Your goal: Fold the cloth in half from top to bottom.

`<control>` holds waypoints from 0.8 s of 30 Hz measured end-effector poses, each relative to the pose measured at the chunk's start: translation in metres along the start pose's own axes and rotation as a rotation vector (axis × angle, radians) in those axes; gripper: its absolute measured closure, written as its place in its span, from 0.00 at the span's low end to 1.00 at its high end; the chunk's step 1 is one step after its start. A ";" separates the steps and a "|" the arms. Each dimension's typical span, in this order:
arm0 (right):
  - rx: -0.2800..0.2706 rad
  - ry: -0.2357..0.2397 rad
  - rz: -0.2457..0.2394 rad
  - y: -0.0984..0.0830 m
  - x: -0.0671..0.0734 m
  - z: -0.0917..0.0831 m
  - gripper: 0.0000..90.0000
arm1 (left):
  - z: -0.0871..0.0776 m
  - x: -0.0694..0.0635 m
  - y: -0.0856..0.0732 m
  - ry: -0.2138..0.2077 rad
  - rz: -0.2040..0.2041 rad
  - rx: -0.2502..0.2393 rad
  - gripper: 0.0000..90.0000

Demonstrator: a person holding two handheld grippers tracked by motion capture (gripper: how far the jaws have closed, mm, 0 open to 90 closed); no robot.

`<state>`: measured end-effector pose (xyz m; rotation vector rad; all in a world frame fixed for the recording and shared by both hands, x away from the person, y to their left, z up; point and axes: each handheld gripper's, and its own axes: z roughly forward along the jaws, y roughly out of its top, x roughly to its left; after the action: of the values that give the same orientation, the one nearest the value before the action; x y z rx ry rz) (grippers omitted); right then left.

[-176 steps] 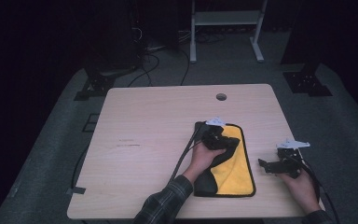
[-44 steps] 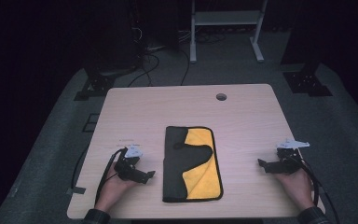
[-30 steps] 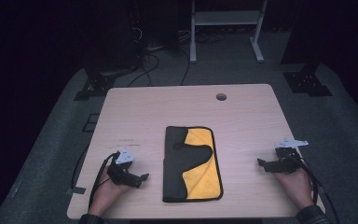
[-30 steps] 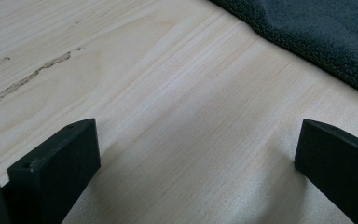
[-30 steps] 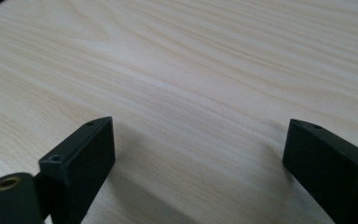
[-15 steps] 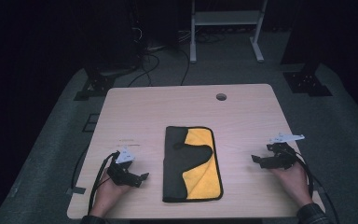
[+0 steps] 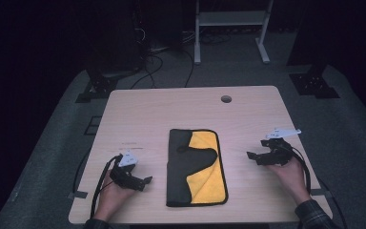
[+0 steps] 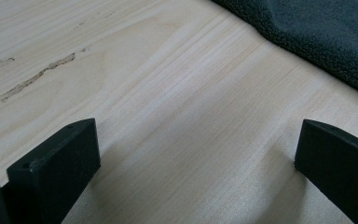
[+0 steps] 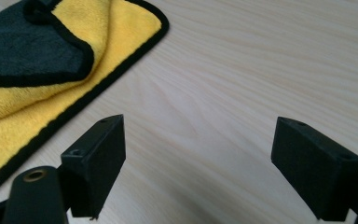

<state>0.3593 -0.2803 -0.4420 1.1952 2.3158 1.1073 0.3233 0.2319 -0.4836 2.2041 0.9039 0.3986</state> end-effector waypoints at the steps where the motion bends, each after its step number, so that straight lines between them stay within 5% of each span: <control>1: -0.001 0.008 -0.006 0.003 0.002 0.002 0.19 | 0.000 0.000 0.000 0.000 0.000 0.000 0.00; 24: -0.038 0.185 -0.114 0.051 0.048 0.043 0.37 | 0.000 0.001 0.000 0.005 -0.007 0.000 0.00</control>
<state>0.3826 -0.2027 -0.4284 0.9707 2.4518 1.2620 0.3245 0.2321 -0.4836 2.2005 0.9135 0.4006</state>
